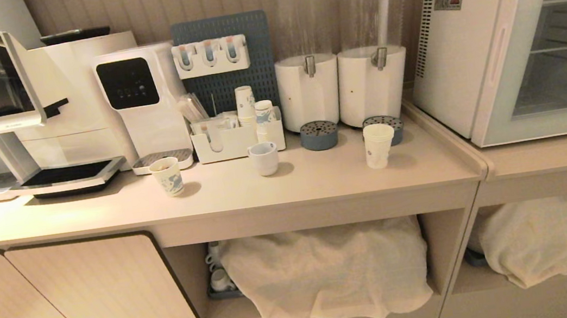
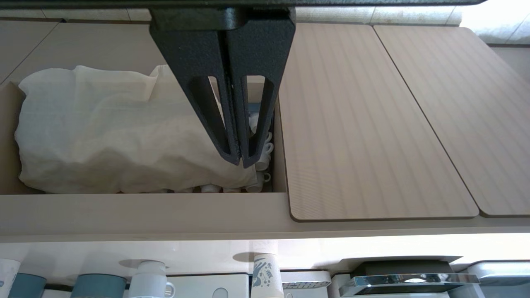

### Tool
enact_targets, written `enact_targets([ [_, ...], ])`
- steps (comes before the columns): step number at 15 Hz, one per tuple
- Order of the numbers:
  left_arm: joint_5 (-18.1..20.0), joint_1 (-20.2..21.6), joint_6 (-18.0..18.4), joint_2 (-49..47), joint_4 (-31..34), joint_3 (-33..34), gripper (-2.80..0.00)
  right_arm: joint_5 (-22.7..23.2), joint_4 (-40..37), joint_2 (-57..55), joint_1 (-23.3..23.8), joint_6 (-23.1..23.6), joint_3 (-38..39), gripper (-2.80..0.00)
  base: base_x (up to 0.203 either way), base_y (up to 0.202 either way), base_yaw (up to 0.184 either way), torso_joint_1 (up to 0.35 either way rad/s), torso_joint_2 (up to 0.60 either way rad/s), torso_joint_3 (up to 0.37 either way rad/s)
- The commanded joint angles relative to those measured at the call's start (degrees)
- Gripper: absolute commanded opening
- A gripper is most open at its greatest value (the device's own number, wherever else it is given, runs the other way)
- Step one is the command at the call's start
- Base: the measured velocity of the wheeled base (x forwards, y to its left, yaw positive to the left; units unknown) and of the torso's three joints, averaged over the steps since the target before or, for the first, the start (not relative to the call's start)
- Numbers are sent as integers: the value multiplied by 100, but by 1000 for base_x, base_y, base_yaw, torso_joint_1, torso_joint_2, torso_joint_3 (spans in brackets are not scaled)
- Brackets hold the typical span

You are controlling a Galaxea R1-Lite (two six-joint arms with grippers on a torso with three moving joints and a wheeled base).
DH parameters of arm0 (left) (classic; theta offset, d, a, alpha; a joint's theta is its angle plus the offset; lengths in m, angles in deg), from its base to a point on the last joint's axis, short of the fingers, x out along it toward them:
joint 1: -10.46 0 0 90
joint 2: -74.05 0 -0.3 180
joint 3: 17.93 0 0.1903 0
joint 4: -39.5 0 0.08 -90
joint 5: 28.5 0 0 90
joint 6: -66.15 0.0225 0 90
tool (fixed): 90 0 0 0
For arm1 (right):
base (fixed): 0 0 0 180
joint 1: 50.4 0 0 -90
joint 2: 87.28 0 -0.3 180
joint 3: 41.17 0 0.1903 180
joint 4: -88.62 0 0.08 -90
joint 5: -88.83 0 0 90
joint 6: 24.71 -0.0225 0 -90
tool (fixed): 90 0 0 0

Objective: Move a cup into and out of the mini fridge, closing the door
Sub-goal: Open the freezer door

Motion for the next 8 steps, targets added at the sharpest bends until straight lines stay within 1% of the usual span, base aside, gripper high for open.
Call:
enact_targets([
  [1, -2, 0, 1, 0, -14, 97, -280, 1, 2, 11, -4, 4, 9, -280, 0, 0, 0, 0, 0, 0],
  [8, -2, 0, -36, 0, -14, 105, -280, 1, 2, 11, -4, 4, 9, -280, 0, 0, 0, 0, 0, 0],
])
